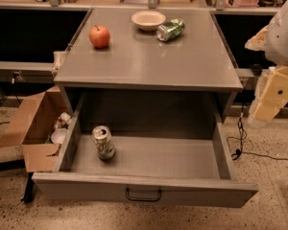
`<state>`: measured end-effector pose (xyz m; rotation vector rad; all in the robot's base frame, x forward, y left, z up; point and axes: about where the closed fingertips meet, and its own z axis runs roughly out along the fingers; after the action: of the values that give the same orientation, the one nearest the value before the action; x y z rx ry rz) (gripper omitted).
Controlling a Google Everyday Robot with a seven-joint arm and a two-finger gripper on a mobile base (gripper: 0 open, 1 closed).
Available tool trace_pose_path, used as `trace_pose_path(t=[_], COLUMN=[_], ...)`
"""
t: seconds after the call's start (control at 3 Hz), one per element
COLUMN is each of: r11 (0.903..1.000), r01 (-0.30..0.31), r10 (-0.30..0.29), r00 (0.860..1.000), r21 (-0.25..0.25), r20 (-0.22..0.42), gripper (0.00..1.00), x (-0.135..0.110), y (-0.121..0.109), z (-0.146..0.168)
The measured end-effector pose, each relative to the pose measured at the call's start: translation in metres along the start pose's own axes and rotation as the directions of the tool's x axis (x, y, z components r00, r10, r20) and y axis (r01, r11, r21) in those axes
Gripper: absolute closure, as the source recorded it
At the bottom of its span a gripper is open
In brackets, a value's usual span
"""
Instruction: Pick 7up can from top drawer and place on counter
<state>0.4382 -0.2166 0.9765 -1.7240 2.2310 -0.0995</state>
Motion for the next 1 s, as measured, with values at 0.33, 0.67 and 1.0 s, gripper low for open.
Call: trace_pose_path(t=[0.33, 0.67, 1.0], r11=[1.0000, 0.9999, 0.9983], r01=[0.000, -0.003, -0.038], r10=[0.000, 0.004, 0.043], r00=[1.000, 0.999, 0.990], r21=[0.000, -0.013, -0.044], r20=[0.000, 0.036, 0.137], gripper=[0.00, 0.00, 0.00], x=[0.000, -0.011, -0.036], y=[0.000, 0.002, 0.012], z=[0.000, 0.014, 0.051])
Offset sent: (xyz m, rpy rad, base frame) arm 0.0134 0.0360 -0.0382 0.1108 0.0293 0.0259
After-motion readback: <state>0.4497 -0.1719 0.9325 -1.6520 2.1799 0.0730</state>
